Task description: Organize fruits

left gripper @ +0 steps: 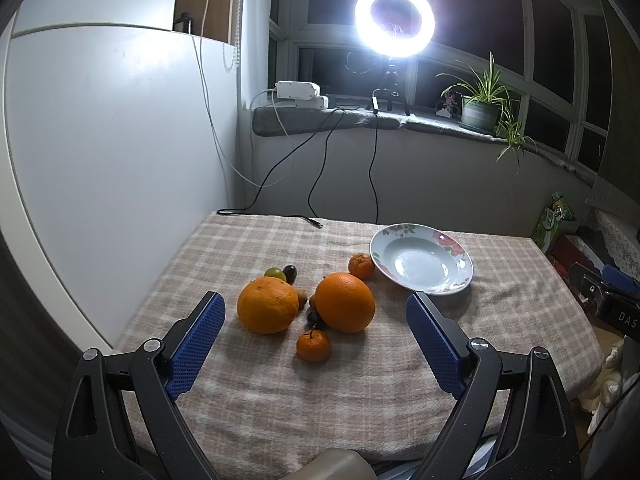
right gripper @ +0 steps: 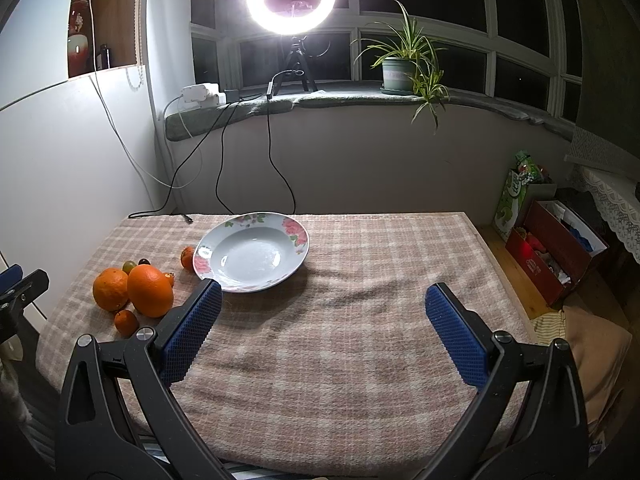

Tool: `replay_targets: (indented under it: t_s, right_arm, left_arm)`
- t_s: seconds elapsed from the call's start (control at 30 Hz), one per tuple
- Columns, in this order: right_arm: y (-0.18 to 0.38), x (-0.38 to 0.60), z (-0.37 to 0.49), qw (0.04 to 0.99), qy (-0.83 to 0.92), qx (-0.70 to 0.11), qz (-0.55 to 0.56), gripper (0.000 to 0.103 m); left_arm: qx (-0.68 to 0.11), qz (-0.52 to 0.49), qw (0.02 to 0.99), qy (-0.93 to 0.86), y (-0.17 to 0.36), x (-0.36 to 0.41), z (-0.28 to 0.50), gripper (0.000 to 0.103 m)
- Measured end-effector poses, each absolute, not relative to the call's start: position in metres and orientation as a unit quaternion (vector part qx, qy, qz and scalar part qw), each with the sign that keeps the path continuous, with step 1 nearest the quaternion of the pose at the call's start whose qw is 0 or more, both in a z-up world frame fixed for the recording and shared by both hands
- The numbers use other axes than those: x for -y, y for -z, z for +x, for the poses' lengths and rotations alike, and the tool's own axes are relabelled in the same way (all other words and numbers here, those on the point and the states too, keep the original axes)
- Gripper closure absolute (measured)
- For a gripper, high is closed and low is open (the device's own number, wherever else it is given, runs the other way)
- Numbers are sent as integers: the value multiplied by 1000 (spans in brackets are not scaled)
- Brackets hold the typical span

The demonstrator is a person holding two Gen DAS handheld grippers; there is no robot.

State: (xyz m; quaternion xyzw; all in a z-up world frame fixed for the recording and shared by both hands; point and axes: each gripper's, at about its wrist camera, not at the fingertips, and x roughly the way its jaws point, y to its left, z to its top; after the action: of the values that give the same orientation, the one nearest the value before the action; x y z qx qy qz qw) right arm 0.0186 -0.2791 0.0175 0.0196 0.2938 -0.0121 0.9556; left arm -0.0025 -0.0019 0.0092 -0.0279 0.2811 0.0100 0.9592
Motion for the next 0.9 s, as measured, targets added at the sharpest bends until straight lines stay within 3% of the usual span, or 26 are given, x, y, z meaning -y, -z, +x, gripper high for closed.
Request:
replay_targets:
  t_s: [0.9]
  right_arm:
    - [-12,268,28,954,5,-299,15,0]
  left_arm:
    - [-282,-29,959,-10,-10,7,-3,11]
